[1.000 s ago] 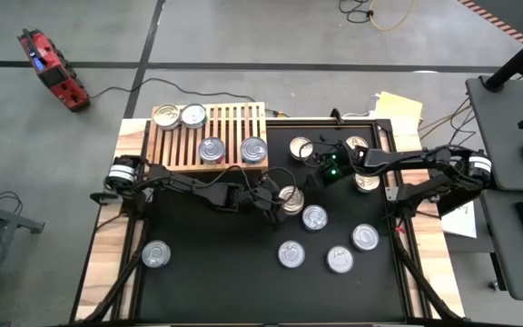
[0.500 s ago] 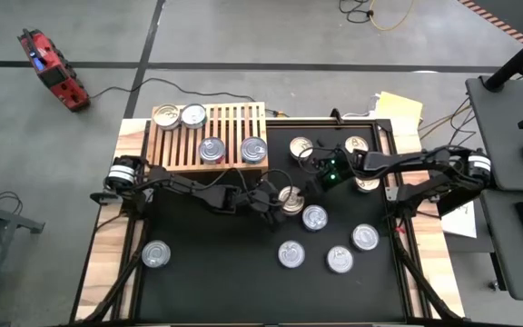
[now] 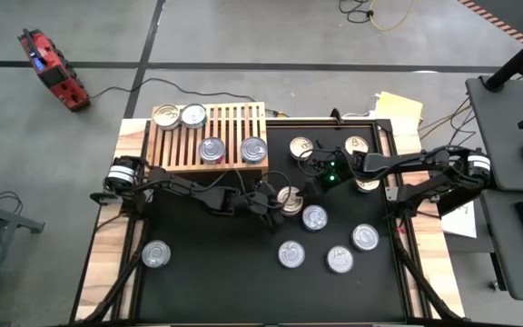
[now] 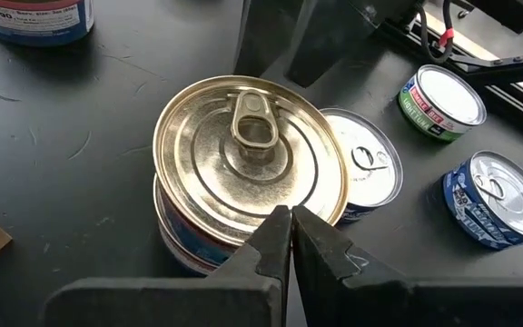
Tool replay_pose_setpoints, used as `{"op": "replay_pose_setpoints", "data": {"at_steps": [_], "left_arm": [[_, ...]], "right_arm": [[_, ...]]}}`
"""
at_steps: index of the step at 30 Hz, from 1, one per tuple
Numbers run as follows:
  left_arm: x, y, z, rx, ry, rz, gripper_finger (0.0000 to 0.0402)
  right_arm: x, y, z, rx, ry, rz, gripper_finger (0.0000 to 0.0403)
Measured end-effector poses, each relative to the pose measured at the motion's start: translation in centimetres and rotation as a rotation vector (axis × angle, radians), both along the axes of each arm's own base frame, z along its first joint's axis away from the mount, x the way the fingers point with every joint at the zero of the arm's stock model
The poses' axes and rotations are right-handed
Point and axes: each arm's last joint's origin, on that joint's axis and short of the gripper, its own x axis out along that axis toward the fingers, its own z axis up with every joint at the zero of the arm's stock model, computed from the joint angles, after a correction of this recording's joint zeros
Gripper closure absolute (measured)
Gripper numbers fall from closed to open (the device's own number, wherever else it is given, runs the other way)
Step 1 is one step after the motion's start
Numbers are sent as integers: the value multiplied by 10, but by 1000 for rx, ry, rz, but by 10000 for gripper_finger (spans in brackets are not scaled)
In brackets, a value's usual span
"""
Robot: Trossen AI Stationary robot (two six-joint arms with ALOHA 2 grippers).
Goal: Stack canned seafood by type on shelf
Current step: Put the blue pink tuna can on the shelf
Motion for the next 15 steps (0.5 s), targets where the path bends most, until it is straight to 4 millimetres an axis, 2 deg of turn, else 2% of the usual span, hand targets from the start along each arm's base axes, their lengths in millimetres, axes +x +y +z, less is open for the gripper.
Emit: {"op": "replay_pose_setpoints", "data": {"at_steps": [15], "left_arm": [[0, 0, 0, 6, 3, -4, 401]], "right_arm": [[2, 5, 0, -1, -7, 24, 98]]}}
